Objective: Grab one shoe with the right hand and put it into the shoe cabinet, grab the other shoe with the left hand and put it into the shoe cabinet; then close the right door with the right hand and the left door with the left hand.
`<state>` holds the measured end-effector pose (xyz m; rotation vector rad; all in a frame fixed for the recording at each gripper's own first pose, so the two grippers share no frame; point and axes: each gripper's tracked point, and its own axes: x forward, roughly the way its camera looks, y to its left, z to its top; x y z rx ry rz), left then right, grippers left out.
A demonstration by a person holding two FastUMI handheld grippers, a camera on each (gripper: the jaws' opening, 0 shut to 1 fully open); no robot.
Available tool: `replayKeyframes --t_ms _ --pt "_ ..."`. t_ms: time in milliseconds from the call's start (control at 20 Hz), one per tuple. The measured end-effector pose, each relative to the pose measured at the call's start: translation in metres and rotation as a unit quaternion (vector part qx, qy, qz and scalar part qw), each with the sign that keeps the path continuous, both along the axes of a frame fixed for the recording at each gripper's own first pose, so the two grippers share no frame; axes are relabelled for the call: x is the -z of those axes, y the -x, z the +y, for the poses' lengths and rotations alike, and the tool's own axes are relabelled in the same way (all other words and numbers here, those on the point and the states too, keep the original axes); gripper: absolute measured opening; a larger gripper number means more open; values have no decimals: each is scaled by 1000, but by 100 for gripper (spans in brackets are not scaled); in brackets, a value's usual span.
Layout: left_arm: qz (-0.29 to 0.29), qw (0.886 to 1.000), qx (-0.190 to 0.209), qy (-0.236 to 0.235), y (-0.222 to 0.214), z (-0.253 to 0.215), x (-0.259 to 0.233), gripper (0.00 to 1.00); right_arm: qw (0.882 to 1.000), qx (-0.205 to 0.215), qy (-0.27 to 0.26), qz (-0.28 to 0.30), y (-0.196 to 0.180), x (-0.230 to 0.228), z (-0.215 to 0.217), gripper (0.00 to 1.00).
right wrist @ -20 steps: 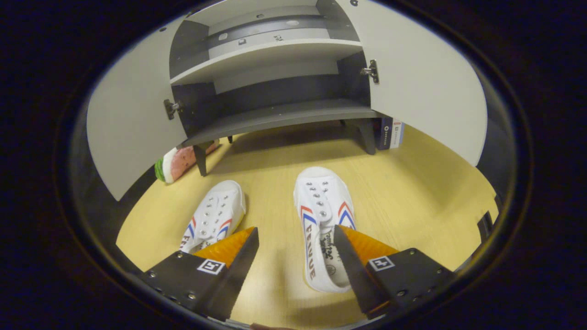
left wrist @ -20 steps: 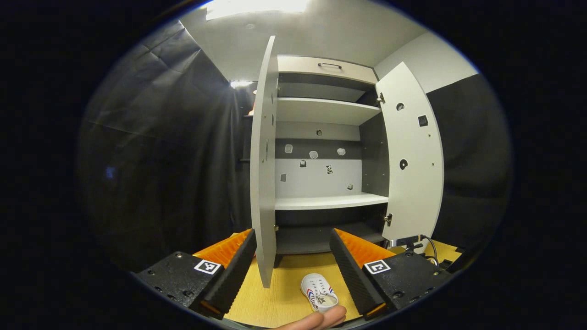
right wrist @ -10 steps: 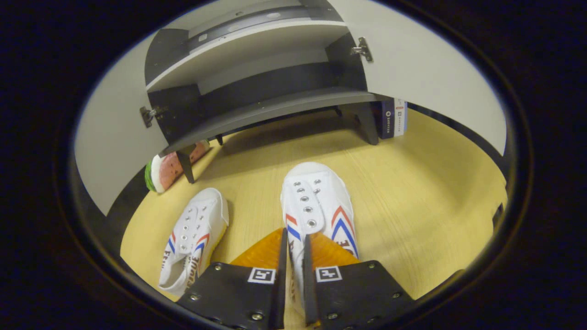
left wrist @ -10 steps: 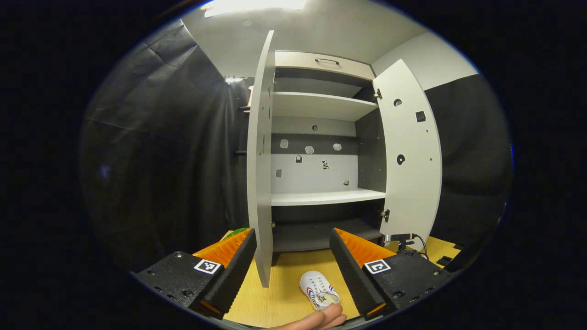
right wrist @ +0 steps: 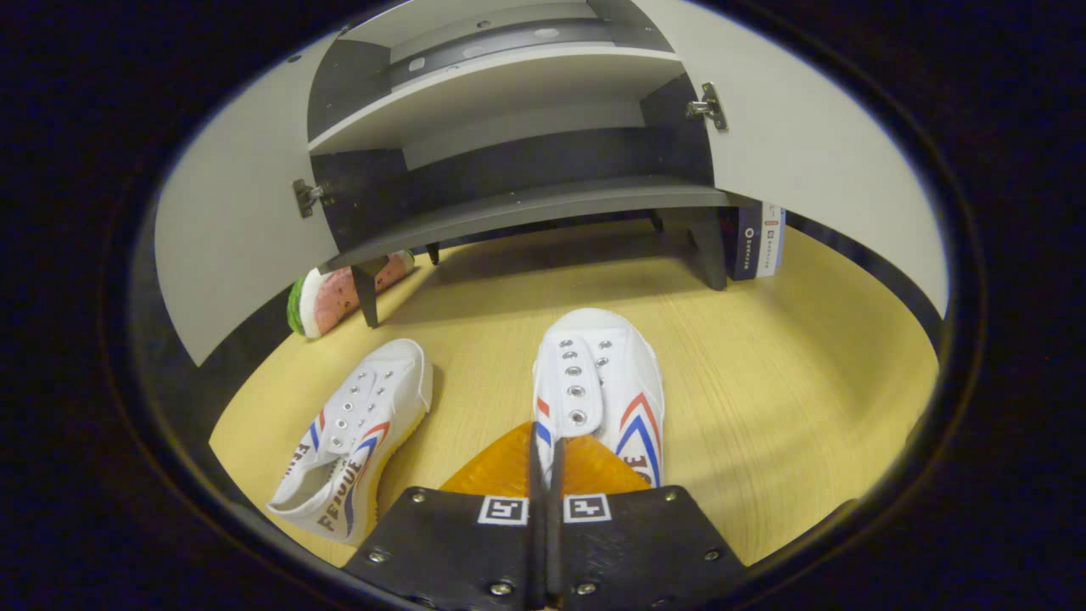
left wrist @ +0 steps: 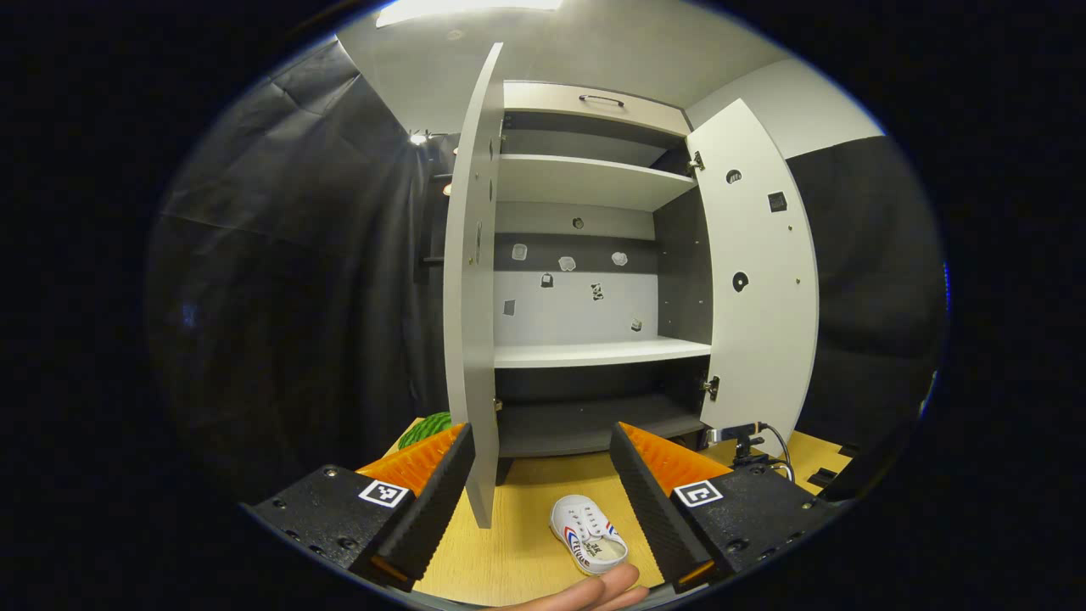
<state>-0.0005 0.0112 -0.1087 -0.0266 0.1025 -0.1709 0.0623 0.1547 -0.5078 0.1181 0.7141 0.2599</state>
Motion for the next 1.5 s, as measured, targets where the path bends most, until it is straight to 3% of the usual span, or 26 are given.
replayKeyframes --t_ms 150,550,600,1000,1150,1500 --pt "-1 1000 -4 -4 -1 3 -1 98 999 18 -19 -35 -6 -19 -14 1" --pt "-19 1000 10 -8 9 -7 -14 96 993 -18 -28 -117 3 -105 -1 1" --pt "-18 1000 13 -6 11 -9 -13 99 991 -20 -25 -131 1 -121 -1 1" --pt "-21 1000 7 8 7 -9 -17 98 970 -42 0 -239 -32 -249 -1 1" --pt "-25 999 -1 32 -1 -5 -24 98 963 -41 17 -267 -48 -289 -3 1" --pt "-47 998 -29 31 -26 8 -38 96 948 -56 32 -313 -89 -371 9 1"
